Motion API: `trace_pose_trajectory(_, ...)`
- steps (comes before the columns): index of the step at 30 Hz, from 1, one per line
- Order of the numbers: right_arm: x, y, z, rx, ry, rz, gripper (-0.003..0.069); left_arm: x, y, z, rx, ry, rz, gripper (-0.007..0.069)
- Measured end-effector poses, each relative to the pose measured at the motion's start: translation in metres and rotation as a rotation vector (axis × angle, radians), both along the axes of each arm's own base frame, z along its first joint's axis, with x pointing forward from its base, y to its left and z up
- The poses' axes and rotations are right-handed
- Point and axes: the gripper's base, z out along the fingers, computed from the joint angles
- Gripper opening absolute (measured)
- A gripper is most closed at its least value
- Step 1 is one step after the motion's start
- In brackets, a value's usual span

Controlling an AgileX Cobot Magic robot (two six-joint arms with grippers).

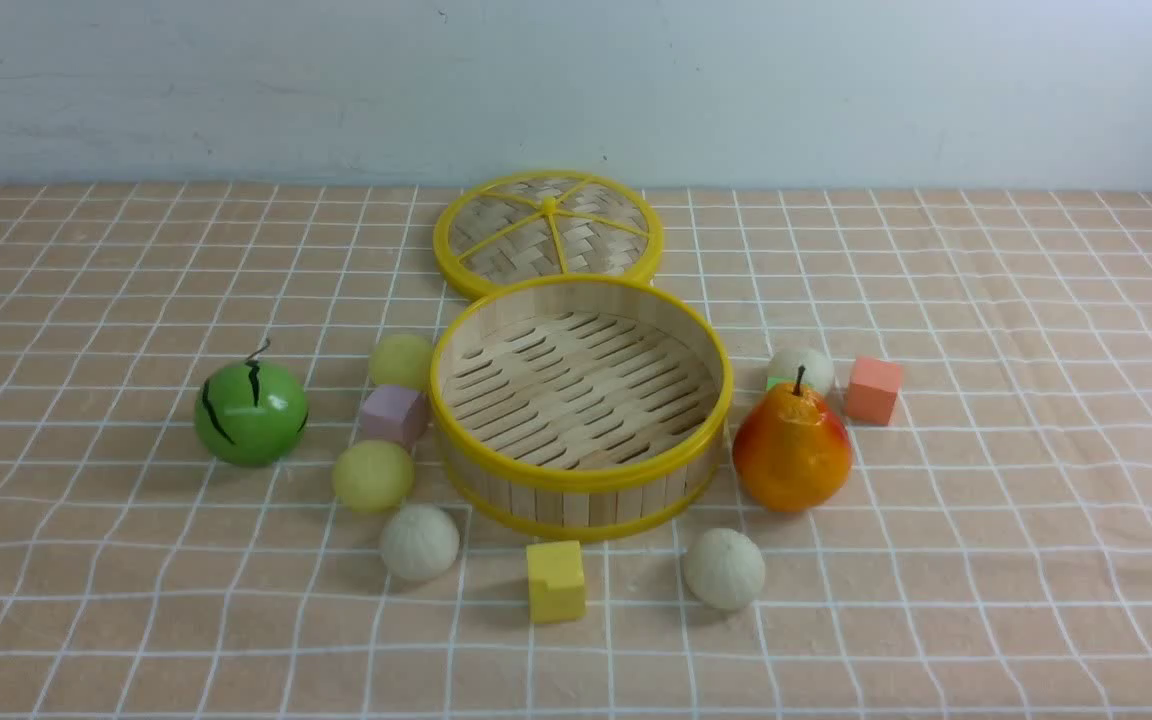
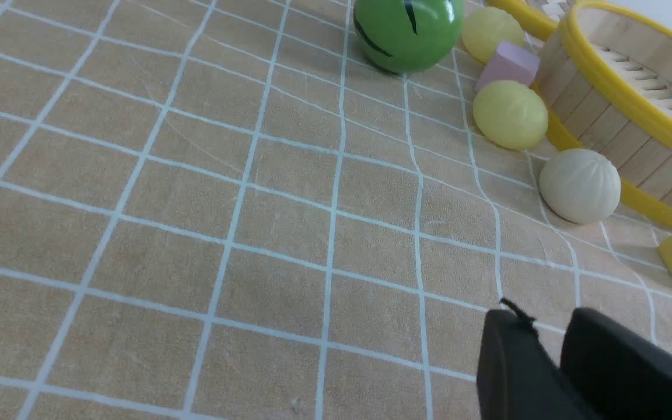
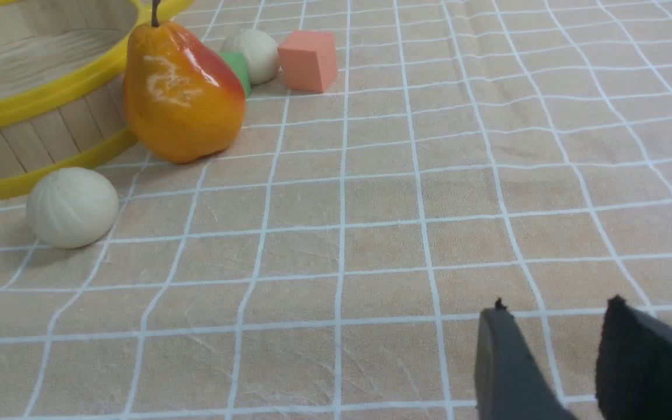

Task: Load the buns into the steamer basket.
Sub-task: Use the left arm to grab a steamed stuffed bun

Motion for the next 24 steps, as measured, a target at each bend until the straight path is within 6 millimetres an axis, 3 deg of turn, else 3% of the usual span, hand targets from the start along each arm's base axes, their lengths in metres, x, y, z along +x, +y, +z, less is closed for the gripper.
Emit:
trace_pose_trajectory(19, 0.0, 0.0, 0.0, 0.0, 0.0, 0.0, 0.0239, 0.001, 0.002, 0.001, 0.092, -0.025, -0.001, 0.0146)
trace_pose_trajectory(22, 0.0, 0.0, 0.0, 0.0, 0.0, 0.0, 0.0239, 0.002, -0.001, 0.007, -0.117, -0.072, 0.024, 0.0146)
trace_pose_trajectory(24, 0.0, 0.0, 0.0, 0.0, 0.0, 0.0, 0.0239, 0.003, -0.003, 0.014, -0.368, -0.115, 0.057, 0.0148)
